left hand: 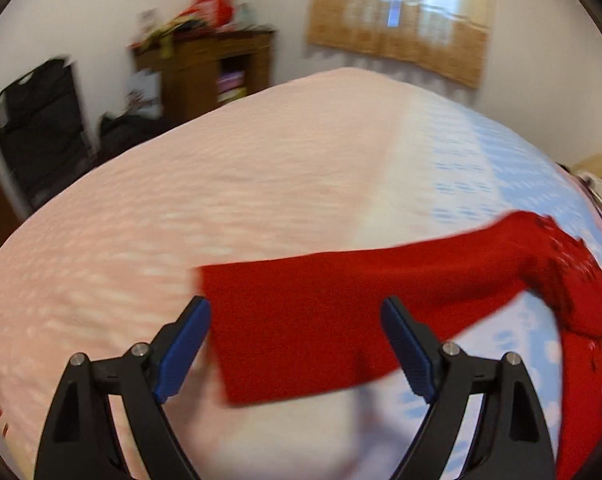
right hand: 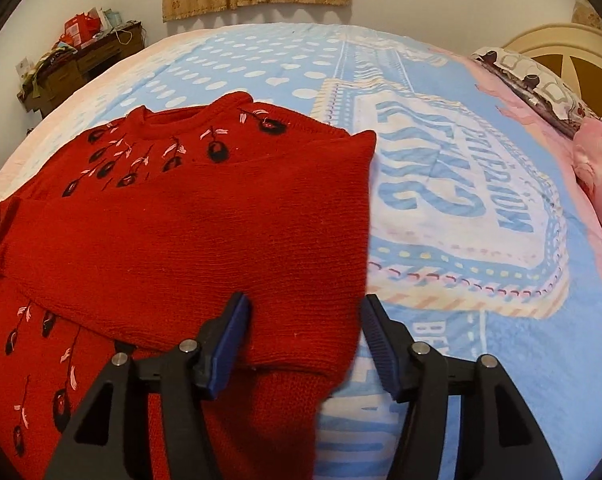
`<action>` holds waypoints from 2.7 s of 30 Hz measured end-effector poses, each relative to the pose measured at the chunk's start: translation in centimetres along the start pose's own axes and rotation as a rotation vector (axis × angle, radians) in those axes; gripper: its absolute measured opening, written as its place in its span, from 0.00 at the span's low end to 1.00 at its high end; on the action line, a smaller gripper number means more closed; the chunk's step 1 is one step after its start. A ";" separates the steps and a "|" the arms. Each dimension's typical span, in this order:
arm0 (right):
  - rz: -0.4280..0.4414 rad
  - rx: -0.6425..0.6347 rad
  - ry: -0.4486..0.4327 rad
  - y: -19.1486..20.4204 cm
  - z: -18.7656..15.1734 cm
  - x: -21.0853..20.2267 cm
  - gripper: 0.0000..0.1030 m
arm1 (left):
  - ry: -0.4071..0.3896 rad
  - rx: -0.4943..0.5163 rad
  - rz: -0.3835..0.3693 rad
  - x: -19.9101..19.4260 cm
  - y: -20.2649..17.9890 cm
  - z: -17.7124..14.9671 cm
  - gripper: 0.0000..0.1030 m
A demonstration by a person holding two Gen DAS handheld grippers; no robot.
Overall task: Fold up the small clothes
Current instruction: 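Open the left gripper and move it to the other sleeve cuff, then close the left gripper on the sleeve cuff, then lift and carry the held sleeve across the cardigan body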
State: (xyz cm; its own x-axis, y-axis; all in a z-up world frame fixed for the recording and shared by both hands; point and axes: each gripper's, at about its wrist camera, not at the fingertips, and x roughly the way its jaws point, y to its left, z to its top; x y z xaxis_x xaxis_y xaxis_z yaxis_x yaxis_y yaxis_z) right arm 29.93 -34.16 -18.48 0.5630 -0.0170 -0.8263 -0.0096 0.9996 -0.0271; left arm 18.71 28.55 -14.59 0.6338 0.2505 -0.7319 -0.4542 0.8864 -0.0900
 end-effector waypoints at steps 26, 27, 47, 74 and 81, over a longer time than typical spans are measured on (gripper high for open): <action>-0.017 0.022 -0.139 -0.5 -0.8 -2.9 0.63 | 0.151 -0.140 -0.076 2.8 2.7 0.6 0.12; -0.015 0.023 -0.153 -0.6 -0.8 -3.2 0.63 | 0.143 -0.138 -0.076 2.5 2.7 0.8 0.12; 0.003 0.054 -0.272 -1.2 -0.8 -5.4 0.63 | -0.028 -0.208 -0.201 -3.6 1.1 9.7 0.12; 0.075 0.158 -0.390 -3.4 -1.2 -8.6 0.64 | -0.106 0.045 -0.524 -12.4 -21.8 13.1 0.11; 0.085 0.207 -0.410 -4.4 -1.4 -9.3 0.65 | -0.093 0.109 -0.576 -13.3 -26.4 12.7 0.11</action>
State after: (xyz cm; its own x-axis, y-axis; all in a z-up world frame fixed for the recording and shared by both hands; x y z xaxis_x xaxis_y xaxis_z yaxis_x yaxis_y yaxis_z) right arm 23.54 -38.43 -11.44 0.8478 0.0339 -0.5292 0.0717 0.9814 0.1778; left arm 30.19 6.75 6.09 0.8137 -0.2544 -0.5226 0.0435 0.9233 -0.3817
